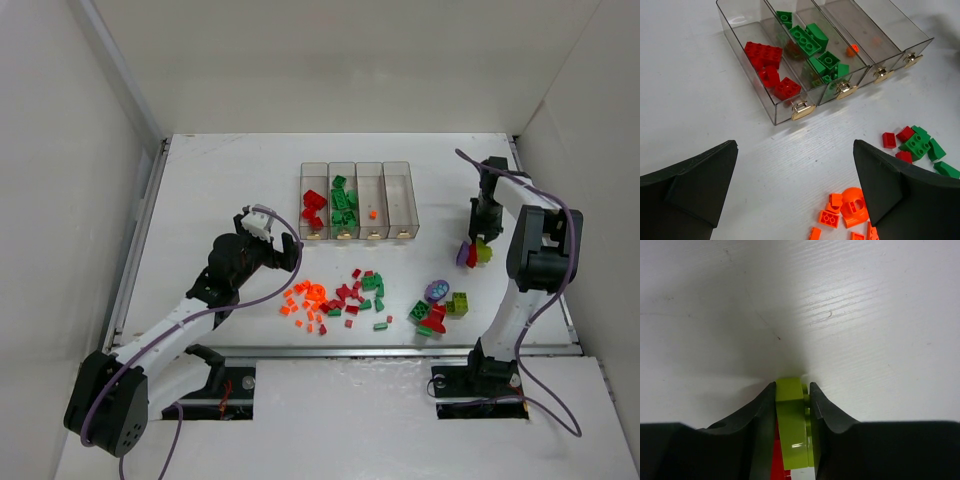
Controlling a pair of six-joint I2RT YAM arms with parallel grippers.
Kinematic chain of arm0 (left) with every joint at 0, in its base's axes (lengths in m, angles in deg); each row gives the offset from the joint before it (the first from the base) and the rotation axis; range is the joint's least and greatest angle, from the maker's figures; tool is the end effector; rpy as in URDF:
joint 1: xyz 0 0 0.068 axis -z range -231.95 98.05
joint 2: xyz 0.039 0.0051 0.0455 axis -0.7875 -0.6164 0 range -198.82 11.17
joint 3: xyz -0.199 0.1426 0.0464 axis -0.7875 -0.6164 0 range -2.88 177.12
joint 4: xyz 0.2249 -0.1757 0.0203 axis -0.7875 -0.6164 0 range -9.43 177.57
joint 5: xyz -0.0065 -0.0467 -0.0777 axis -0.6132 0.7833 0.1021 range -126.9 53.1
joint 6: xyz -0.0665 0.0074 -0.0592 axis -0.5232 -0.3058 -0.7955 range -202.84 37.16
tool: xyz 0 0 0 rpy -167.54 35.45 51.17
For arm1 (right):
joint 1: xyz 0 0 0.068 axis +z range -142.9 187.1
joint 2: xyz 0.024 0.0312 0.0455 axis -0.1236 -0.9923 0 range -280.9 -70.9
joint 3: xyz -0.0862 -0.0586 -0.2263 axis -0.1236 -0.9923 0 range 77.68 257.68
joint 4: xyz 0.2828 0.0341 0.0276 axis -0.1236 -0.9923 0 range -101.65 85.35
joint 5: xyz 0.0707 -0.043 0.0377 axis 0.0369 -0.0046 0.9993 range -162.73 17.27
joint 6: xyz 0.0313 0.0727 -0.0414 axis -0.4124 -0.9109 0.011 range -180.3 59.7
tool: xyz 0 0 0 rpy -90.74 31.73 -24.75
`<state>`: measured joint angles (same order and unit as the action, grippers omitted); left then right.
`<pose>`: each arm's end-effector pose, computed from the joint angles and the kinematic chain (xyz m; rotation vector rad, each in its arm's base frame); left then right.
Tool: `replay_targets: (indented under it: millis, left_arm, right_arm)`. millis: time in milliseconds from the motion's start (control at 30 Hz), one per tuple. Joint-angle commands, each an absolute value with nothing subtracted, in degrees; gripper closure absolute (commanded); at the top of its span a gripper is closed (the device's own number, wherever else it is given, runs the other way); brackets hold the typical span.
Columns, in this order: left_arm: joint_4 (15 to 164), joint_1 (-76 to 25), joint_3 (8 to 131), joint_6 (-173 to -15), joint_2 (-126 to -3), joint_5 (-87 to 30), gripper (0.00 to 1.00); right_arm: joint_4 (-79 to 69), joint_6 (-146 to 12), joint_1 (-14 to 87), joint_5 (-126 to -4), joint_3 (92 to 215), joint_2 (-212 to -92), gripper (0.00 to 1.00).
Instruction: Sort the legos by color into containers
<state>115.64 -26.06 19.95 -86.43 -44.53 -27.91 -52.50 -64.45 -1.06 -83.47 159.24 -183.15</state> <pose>0.2621 -0.1411 0.2018 0.4427 1.6202 -0.5193 0.3984 -0.0721 0.0992 0.3422 2.9152 -0.2861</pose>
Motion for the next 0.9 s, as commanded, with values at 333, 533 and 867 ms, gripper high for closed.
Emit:
replay_targets:
  millis: [333, 533, 867]
  left_arm:
    - [117.99, -25.84, 20.23, -75.82, -42.61, -19.77, 0.00]
    - [108.94, -25.84, 31.82, -59.92, -48.66, -7.92, 0.00]
    - [94.69, -19.44, 55.20, -42.67, -65.45, 6.07, 0.00]
  right_arm:
    - [-54.13, -65.23, 3.75, -86.62, 160.21, -174.20, 1.00]
    - [-54.75, -69.00, 12.18, -88.82, 161.79, -163.91, 1.00]
    - [-45.78, -83.68, 34.51, -84.67, 163.28, -158.00, 1.00]
